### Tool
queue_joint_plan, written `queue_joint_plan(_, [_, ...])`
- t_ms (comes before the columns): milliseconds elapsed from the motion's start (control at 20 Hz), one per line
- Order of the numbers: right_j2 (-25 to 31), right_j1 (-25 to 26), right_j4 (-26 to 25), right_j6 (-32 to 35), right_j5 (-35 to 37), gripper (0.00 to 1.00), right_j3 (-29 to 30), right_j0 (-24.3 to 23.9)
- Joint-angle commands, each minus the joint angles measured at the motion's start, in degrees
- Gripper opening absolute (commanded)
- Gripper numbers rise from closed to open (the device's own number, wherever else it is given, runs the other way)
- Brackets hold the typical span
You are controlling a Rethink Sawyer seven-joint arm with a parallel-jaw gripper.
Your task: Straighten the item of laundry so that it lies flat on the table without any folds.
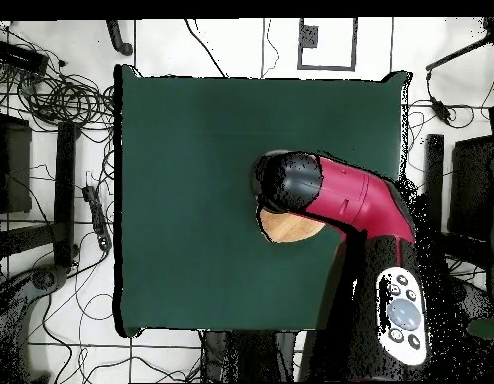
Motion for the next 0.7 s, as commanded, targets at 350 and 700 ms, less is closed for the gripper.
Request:
queue_joint_plan(350, [8.3, -1.2, 0.3, -0.7, 7.3, 0.00, 1.7, -1.0])
queue_joint_plan(700, [8.7, -1.5, -0.4, 0.4, 8.1, 0.00, 1.4, -1.3])
